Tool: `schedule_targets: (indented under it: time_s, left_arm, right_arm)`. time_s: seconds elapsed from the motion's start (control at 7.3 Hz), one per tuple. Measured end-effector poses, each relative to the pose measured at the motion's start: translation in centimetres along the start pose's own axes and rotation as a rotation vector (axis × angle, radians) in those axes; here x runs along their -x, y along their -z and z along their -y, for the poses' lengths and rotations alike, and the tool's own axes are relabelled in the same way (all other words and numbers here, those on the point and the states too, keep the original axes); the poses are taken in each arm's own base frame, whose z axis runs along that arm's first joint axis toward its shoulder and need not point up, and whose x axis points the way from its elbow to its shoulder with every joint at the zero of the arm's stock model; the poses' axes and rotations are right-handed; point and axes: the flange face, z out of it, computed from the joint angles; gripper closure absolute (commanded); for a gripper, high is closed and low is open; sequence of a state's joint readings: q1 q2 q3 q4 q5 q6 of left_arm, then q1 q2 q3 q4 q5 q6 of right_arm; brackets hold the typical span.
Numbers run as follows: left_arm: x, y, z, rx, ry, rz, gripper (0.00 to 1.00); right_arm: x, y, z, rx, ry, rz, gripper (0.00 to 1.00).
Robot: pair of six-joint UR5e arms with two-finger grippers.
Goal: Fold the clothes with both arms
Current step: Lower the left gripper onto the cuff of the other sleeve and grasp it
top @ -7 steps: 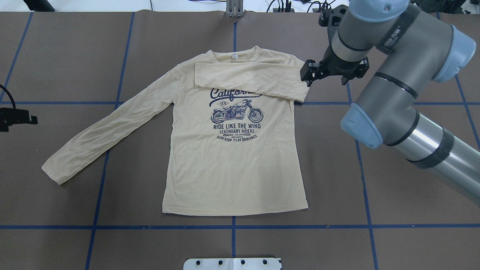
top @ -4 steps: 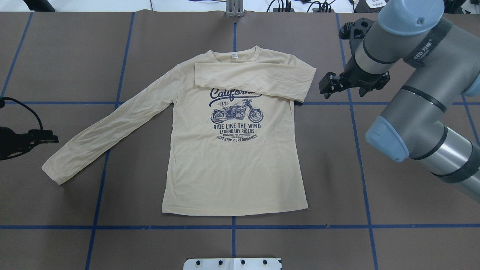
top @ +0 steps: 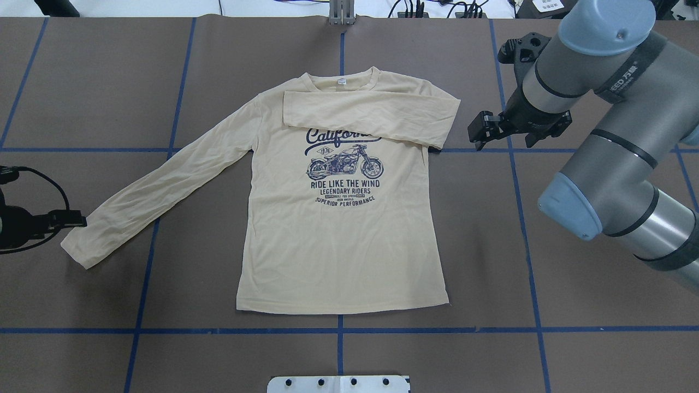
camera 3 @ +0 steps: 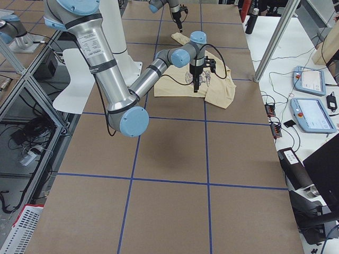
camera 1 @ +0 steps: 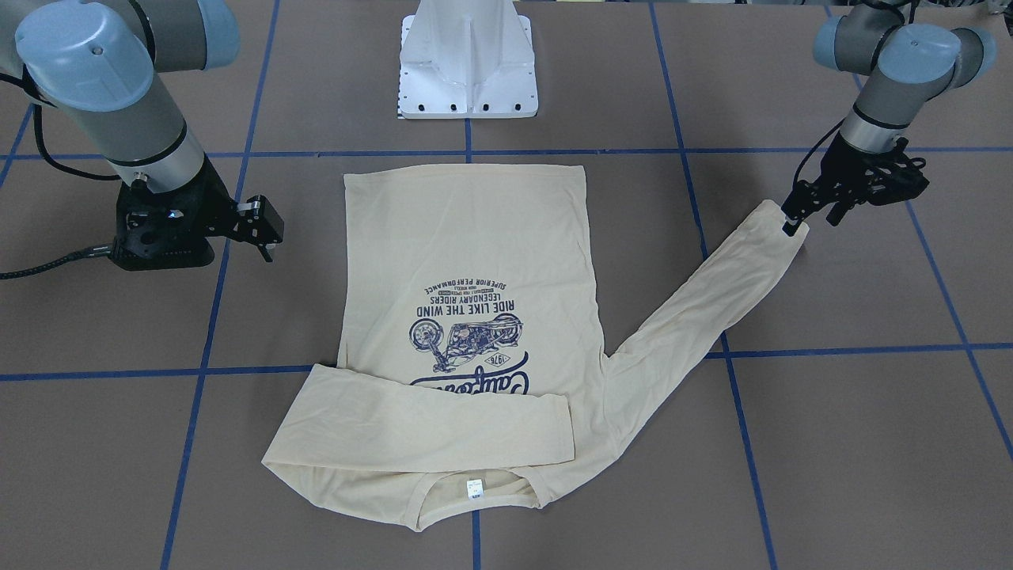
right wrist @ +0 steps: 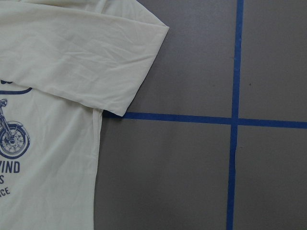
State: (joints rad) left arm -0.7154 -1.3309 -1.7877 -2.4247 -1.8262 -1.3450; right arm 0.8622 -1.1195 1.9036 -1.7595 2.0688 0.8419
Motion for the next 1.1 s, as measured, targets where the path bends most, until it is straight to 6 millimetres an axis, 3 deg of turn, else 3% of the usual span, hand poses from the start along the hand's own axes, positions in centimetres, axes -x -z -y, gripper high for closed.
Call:
schedule_targets:
  time_s: [0.41,0.55,1.1]
  left_arm:
    - [-0.3,-1.3,-2.1,0.034,-0.034,0.014,0.04]
    - [-0.2,-1.7,-2.5,0.041,-0.040,0.022,0.12]
    - [0.4,-2.3,-2.8,0.048,-0.043,0.039,0.80]
  right_arm:
    - [-0.1,-0.1,-0.1,0.002,-0.002,-0.003,0.00]
    - [-0.1,-0.1,-0.1,0.002,-0.002,-0.003,0.00]
    - [-0.1,-0.2,-0.1,0.003,-0.004,-0.004,0.00]
